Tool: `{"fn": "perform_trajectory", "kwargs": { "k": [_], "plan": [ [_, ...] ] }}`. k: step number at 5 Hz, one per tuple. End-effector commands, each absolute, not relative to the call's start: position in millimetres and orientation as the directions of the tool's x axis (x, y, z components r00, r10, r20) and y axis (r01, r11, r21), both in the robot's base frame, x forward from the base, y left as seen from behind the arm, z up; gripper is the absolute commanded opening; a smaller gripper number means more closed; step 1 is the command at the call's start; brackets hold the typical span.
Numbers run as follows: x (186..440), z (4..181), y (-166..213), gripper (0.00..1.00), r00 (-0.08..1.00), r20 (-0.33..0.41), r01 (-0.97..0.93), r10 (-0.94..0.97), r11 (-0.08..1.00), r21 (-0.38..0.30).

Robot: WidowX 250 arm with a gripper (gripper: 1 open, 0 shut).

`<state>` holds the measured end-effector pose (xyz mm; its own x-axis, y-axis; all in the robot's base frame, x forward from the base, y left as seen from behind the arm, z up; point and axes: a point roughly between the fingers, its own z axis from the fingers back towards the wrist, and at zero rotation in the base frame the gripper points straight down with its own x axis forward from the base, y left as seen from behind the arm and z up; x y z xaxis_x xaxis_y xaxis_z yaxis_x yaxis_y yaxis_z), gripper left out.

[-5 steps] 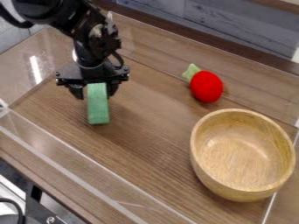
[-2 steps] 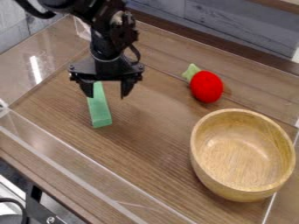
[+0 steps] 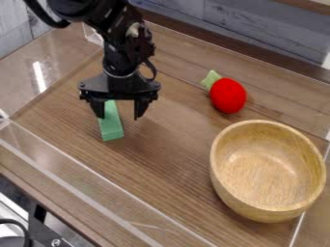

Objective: Remove the green block from the brown bowl and put it on the table

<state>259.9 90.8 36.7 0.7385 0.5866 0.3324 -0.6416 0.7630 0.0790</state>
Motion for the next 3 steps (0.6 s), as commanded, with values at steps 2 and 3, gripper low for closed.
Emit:
{"fn": "perform_trajectory", "kwargs": {
  "k": [2, 3],
  "plan": [
    [273, 34.8, 112, 1.0, 0.688, 0.327, -0.697, 0.648, 0.715, 0.05],
    [273, 32.9, 119, 1.0, 0.671, 0.305, -0.719, 0.676, 0.693, 0.047]
  ]
}}
